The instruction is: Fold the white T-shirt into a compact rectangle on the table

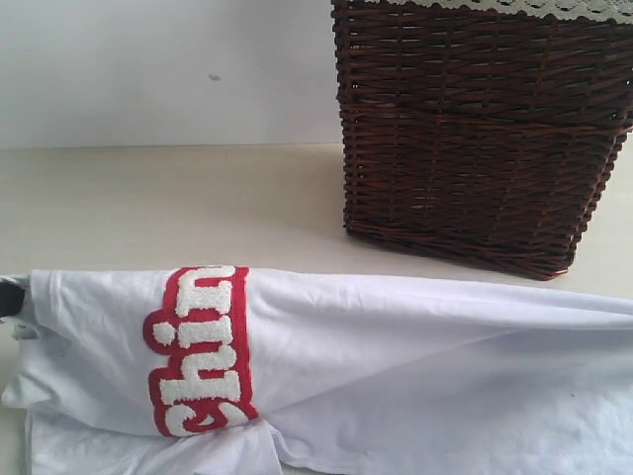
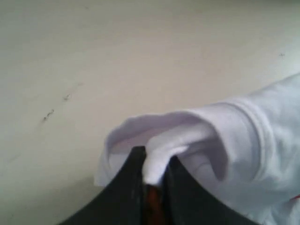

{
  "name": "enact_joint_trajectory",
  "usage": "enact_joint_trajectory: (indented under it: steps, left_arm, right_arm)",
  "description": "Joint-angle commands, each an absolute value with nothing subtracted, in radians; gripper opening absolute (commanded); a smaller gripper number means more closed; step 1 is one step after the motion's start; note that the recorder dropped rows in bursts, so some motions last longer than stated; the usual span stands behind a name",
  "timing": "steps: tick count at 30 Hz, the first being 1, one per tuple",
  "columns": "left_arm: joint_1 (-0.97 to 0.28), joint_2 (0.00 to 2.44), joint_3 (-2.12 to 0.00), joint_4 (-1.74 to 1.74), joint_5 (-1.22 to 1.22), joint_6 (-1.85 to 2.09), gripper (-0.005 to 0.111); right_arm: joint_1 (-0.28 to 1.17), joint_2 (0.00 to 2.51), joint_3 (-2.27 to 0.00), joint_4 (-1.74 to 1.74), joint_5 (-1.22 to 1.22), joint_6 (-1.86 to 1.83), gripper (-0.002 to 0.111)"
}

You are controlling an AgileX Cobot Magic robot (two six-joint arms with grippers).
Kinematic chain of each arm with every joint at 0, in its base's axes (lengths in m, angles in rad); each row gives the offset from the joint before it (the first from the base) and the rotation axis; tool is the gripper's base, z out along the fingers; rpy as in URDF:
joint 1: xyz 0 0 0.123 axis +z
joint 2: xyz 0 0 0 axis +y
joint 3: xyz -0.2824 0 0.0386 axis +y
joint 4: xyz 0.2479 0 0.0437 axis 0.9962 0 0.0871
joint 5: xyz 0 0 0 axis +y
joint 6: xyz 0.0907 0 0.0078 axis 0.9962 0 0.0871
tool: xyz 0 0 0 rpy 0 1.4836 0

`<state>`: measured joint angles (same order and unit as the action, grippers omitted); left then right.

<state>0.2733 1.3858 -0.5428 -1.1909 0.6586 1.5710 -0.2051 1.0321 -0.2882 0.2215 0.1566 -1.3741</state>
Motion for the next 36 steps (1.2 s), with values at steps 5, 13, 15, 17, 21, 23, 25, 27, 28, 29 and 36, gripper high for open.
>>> enact_joint_trajectory:
  steps: [5, 13, 15, 17, 21, 23, 25, 27, 28, 29, 36]
  left_arm:
    - [0.277, 1.508, -0.610, -1.305, 0.596, 1.791, 0.000]
    - [0.273, 1.617, -0.687, -1.314, 0.578, 1.832, 0.038]
    - [0.255, 1.644, -0.699, -1.325, 0.550, 1.832, 0.055]
    - [0.238, 1.664, -0.708, -1.341, 0.544, 1.832, 0.068]
    - [0.189, 1.676, -0.717, -1.412, 0.536, 1.832, 0.080]
    - [0.170, 1.668, -0.726, -1.460, 0.527, 1.832, 0.079]
    - [0.148, 1.645, -0.743, -1.518, 0.490, 1.832, 0.079]
    - [0.135, 1.609, -0.766, -1.582, 0.449, 1.832, 0.077]
    - [0.135, 1.592, -0.775, -1.595, 0.442, 1.832, 0.073]
    - [0.135, 1.570, -0.784, -1.602, 0.442, 1.829, 0.066]
    - [0.135, 1.360, -0.762, -1.470, 0.606, 1.823, 0.002]
  right_arm:
    - [-0.209, 1.133, -0.287, 0.209, -0.064, -1.385, 0.009]
    - [-0.209, 1.175, -0.287, 0.209, -0.165, -1.355, 0.041]
    - [-0.209, 1.184, -0.287, 0.209, -0.172, -1.355, 0.047]
    - [-0.209, 1.189, -0.287, 0.209, -0.175, -1.355, 0.049]
    - [-0.209, 1.184, -0.287, 0.209, -0.183, -1.316, 0.049]
    - [-0.209, 1.172, -0.287, 0.206, -0.204, -1.310, 0.049]
    - [-0.209, 1.141, -0.287, 0.189, -0.251, -1.309, 0.049]
    - [-0.209, 1.099, -0.287, 0.164, -0.306, -1.286, 0.049]
    - [-0.209, 1.071, -0.287, 0.156, -0.312, -1.249, 0.049]
    - [-0.209, 1.043, -0.290, 0.156, -0.284, -1.184, 0.048]
    - [-0.209, 0.973, -0.320, 0.158, 0.212, -0.978, 0.000]
